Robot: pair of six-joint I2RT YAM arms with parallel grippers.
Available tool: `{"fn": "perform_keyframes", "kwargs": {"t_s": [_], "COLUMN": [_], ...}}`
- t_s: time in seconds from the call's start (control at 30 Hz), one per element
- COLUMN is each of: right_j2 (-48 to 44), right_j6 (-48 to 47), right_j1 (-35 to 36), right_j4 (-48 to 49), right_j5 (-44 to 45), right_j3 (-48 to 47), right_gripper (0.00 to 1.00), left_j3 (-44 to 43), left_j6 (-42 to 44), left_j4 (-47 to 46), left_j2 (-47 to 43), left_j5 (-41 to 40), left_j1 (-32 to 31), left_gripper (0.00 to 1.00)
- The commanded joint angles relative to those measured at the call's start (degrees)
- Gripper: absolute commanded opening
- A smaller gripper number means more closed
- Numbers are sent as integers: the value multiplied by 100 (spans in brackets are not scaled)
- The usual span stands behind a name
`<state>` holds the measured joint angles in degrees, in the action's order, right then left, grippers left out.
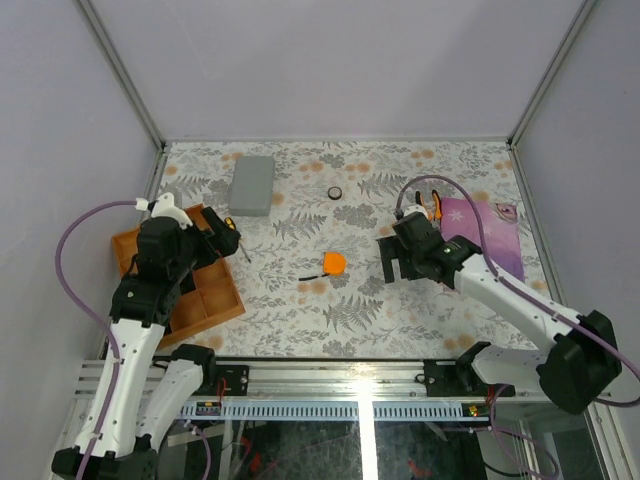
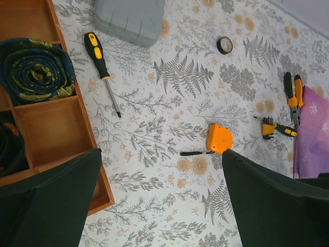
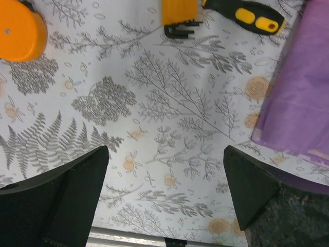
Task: Sort the tools into containers
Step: Adjust the storage box at the center of the board.
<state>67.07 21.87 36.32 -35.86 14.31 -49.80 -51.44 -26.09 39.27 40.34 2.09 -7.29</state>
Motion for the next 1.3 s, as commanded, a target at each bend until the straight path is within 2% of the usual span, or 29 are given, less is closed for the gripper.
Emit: {"fn": "perform_keyframes", "kwargs": {"t_s": [0.0, 0.27, 0.5, 0.63, 0.77, 0.9, 1.07, 1.27], "right_j2": [553, 1082, 1437, 1829, 2593, 3473, 4372, 5102], "right_j6": [319, 399, 627, 974, 1152, 1224, 1338, 1609], "right_j1": [-45, -175, -275, -434, -459, -467, -463, -467], "right_j4": [416, 1276, 1990, 2386, 2637, 2775, 3387, 4100], "right_j5": [85, -590, -895, -1384, -1719, -2140, -2484, -2903], "right_j3": [-543, -765, -1194, -1589, -2111, -2713, -3201, -3581], "right_gripper": [99, 99, 99, 99, 99, 100, 100, 100], "left_j3": [-126, -919, -2358, -3101, -3637, -3958, -4105, -4468], "left_j6": [-14, 222, 580, 836, 1102, 1043, 728, 767], "left_j4": [-297, -644, -895, -1090, -1281, -1580, -2051, -2237], "left_j2": [423, 2290, 4065, 4907, 5545, 6222, 6957, 7716], "left_j5": [457, -219, -442, -26, 361, 976, 1666, 1931], "left_j1": [66, 114, 232, 402, 630, 1027, 1533, 1624], "left_gripper": [100, 100, 100, 100, 100, 100, 100, 100]}}
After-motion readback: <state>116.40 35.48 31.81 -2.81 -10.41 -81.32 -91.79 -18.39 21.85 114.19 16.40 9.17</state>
